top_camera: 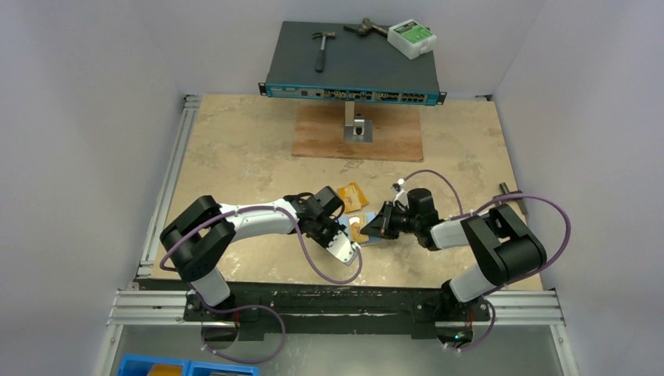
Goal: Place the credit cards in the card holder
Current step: Insert the credit card into the card holder, then pick up the credit card from the center of the board.
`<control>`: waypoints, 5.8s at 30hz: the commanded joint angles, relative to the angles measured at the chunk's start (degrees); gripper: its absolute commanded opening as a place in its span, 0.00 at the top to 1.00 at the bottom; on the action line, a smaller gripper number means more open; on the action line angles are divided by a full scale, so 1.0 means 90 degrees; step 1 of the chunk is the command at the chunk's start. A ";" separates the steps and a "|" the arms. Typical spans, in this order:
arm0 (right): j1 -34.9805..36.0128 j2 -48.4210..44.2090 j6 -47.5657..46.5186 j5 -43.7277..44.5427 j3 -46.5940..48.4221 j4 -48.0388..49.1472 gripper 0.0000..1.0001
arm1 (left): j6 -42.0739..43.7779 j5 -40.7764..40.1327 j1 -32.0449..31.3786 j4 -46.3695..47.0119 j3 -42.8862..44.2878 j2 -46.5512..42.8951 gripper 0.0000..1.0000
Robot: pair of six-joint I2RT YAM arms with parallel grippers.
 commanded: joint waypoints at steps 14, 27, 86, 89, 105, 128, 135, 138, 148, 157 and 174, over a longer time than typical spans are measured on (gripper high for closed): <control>0.0083 0.0370 -0.0776 -0.0250 0.0416 -0.0992 1.00 | -0.0099 0.0051 -0.0064 0.0047 0.0106 0.0058 0.89; 0.0549 0.0334 -0.0696 0.0212 0.0639 -0.1232 0.96 | -0.0137 0.0049 -0.0064 0.0050 0.0136 0.0062 0.89; 0.2083 -0.0578 -0.1253 0.1970 0.1825 -0.3092 0.48 | -0.0218 -0.0148 -0.0001 0.0763 -0.0348 -0.0174 0.94; 0.2054 -0.0781 -0.1219 0.2105 0.1739 -0.3250 0.46 | -0.0196 -0.0173 0.0065 0.0703 -0.0393 -0.0224 0.95; 0.2046 -0.0551 -0.1304 0.2191 0.1919 -0.3337 0.48 | -0.0225 -0.0163 0.0101 0.0781 -0.0382 -0.0241 0.95; 0.1165 -0.1147 -0.1742 0.2173 0.2731 -0.4640 0.43 | -0.0555 -0.0368 0.0287 0.0246 -0.0034 -0.0426 0.89; -0.0351 -0.2018 -0.1848 0.1724 0.2762 -0.4963 0.06 | -0.0841 -0.0714 0.0446 -0.0245 0.0382 -0.0693 0.80; -0.1090 -0.2171 -0.1600 0.1267 0.2436 -0.4724 0.01 | -0.0987 -0.0899 0.0444 -0.0647 0.0857 -0.0621 0.79; -0.1888 -0.2976 -0.1349 0.2722 0.1990 -0.5452 0.04 | -0.1387 -0.0872 -0.0050 -0.0747 0.2645 0.0252 0.77; -0.2029 -0.3136 -0.0944 0.3456 0.1549 -0.5740 0.06 | -0.1709 -0.0004 -0.0230 0.0575 0.3454 0.1440 0.79; -0.2054 -0.3189 0.0201 0.2959 0.0407 -0.5266 0.15 | -0.2533 0.0838 0.0335 -0.0439 0.3910 0.1665 0.81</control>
